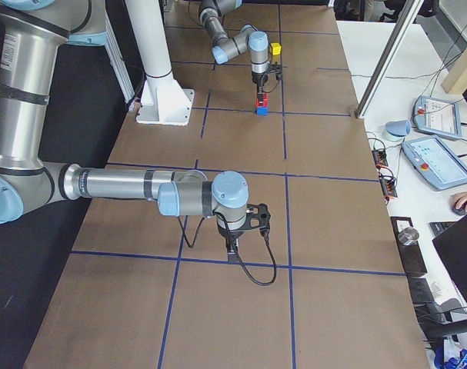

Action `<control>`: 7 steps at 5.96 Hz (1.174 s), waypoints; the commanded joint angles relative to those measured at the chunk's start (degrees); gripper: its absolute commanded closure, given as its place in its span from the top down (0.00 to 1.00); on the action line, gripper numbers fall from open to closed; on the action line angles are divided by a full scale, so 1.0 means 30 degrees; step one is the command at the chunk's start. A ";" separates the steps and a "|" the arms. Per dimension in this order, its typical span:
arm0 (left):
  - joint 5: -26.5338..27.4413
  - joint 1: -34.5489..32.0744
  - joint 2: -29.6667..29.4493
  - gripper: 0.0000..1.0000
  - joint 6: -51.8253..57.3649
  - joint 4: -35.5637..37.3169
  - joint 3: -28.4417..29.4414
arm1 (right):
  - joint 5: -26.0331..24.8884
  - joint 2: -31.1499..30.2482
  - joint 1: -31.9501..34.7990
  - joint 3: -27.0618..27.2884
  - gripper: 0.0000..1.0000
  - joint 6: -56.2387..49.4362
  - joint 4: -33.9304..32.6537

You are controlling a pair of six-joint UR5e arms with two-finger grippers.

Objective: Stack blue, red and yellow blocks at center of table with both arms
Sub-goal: 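Lower the red cube onto the blue cube, open the left gripper, withdraw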

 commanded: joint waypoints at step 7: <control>-0.7134 -0.8153 0.9698 0.99 0.7560 0.0950 -0.7693 | 0.0000 -0.0002 0.0000 -0.0021 1.00 0.0000 0.0000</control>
